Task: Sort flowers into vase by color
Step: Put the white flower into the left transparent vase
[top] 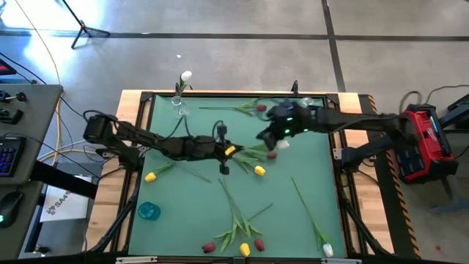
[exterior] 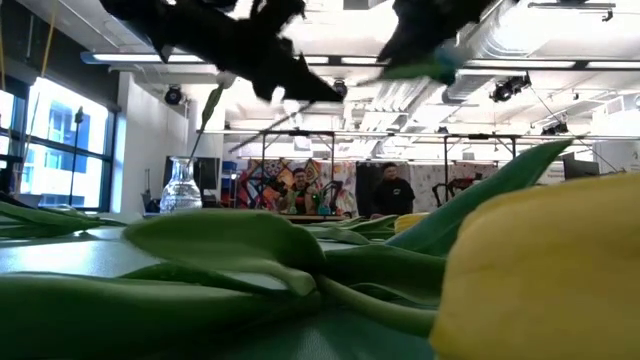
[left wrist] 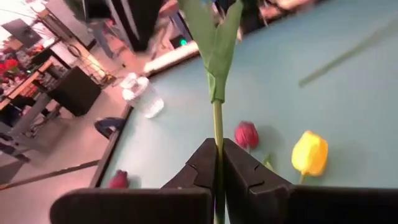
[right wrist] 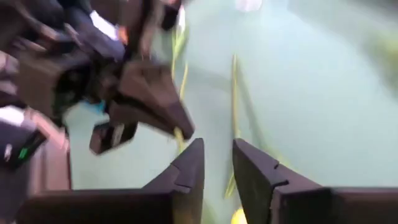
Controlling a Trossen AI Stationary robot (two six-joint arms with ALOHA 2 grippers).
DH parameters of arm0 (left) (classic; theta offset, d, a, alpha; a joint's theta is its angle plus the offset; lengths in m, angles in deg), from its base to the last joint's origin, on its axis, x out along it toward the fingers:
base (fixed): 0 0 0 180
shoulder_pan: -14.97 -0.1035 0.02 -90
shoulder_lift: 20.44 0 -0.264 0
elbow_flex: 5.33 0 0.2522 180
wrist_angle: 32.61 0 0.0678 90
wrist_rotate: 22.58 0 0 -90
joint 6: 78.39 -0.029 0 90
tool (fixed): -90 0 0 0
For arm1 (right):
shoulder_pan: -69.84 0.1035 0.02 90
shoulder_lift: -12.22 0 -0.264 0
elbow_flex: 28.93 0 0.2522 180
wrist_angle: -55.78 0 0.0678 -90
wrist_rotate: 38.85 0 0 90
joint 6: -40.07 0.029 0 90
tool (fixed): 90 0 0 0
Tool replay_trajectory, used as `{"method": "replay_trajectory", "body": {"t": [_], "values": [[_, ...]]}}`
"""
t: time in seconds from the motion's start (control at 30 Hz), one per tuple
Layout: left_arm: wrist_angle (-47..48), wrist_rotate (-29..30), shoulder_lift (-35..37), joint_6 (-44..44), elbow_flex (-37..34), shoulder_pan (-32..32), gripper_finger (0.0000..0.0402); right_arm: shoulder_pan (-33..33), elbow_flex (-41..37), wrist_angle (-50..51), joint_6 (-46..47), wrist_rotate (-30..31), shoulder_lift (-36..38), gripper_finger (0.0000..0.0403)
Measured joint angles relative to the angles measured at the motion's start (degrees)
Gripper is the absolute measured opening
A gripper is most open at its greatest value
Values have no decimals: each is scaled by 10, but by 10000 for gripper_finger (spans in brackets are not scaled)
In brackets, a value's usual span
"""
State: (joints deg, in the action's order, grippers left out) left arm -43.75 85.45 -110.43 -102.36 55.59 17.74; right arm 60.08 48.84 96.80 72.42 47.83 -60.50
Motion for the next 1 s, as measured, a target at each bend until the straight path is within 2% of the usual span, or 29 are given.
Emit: {"method": "replay_trajectory", "body": {"t": [0.27,0.43,0.6,0.73,0.87,1.0], "values": [[-24,1,110,49,-46,-26,0,53,0,13,-68,233,155,106],[-70,3,216,74,-109,-46,0,100,0,55,-69,348,182,106],[-157,7,332,78,-196,-78,0,130,-9,81,-54,393,164,106],[-228,12,403,75,-251,-111,0,141,-44,66,-50,399,143,106],[-276,66,434,73,-288,-154,0,141,-86,39,-39,399,126,106],[-340,76,435,74,-316,-208,0,139,-134,-11,-39,400,114,106]]}}
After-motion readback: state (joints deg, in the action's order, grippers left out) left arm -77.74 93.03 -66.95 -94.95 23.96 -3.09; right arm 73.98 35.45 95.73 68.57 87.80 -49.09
